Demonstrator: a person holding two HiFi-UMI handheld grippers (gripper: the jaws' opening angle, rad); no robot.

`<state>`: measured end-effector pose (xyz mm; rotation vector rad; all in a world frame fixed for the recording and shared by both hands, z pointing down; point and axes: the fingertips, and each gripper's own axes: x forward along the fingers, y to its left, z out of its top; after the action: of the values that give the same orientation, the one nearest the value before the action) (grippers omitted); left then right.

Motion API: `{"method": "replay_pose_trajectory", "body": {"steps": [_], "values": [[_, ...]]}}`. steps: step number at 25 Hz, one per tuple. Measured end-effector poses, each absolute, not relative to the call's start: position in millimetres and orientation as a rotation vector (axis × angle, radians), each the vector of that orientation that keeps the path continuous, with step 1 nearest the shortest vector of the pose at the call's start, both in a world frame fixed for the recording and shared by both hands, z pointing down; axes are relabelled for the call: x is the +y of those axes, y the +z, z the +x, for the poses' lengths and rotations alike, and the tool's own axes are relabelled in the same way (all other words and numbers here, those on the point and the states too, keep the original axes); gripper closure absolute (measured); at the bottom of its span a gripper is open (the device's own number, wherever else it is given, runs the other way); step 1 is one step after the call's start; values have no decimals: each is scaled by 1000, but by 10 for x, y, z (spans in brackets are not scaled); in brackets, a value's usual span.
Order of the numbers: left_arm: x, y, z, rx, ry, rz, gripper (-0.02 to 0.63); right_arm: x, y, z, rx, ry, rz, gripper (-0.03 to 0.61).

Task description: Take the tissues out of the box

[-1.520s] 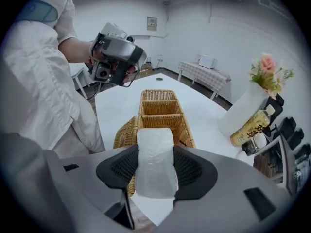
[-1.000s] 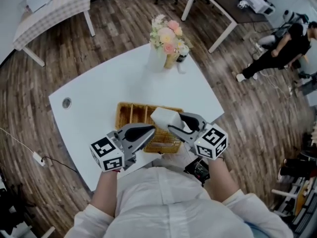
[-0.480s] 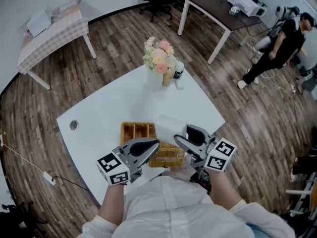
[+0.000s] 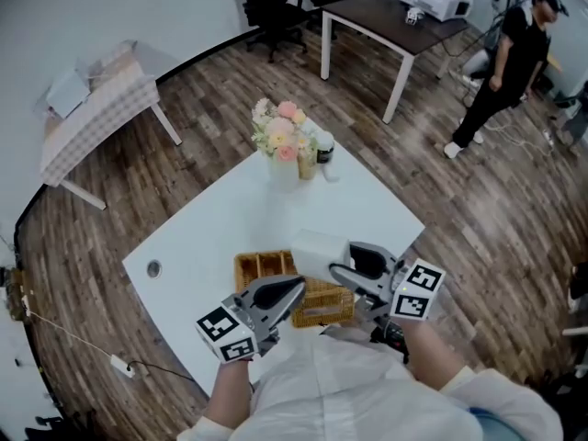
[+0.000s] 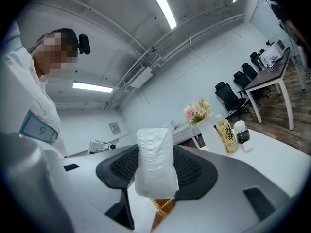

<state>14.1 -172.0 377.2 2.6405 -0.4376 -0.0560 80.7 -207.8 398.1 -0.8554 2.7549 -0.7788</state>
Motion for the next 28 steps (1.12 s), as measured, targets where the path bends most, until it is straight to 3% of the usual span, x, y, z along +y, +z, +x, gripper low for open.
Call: {"method": "replay_pose_trajectory", "body": {"steps": [28], "values": [[-1630, 3814, 221, -443, -35, 2630, 612, -1988, 3986, 1019, 2646, -846, -824, 337]]}}
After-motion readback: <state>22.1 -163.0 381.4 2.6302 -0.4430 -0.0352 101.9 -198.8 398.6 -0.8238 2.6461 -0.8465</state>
